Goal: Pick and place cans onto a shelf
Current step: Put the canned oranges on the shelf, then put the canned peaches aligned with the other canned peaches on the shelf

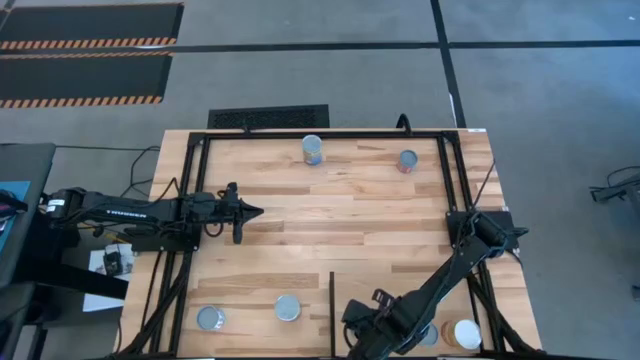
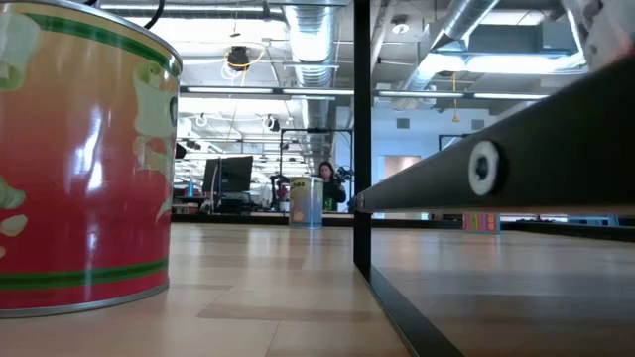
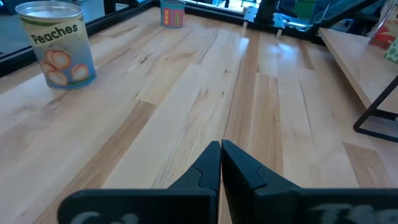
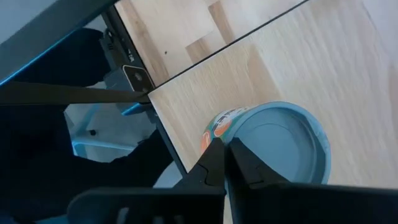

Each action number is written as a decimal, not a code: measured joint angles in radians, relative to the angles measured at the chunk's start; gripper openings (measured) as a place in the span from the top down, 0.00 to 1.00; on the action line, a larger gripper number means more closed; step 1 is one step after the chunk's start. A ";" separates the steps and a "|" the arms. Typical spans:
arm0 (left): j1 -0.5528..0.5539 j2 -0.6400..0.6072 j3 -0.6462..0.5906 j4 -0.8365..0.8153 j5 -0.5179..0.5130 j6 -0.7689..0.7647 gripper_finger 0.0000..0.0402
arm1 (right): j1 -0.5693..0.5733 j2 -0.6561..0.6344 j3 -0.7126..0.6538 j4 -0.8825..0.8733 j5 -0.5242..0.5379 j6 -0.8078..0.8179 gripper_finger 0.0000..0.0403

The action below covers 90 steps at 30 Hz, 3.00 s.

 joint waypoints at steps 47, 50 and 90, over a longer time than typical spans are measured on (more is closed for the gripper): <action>0.000 -0.002 0.000 -0.005 0.095 -0.029 1.00 | -0.031 -0.083 -0.011 -0.029 -0.026 -0.371 0.90; 0.000 -0.002 0.000 -0.004 0.094 -0.029 1.00 | -0.058 -0.138 -0.018 -0.043 0.024 -0.546 0.97; 0.447 0.246 0.333 -0.072 0.496 0.277 1.00 | -0.770 -0.787 -1.461 1.761 -0.193 -1.176 0.99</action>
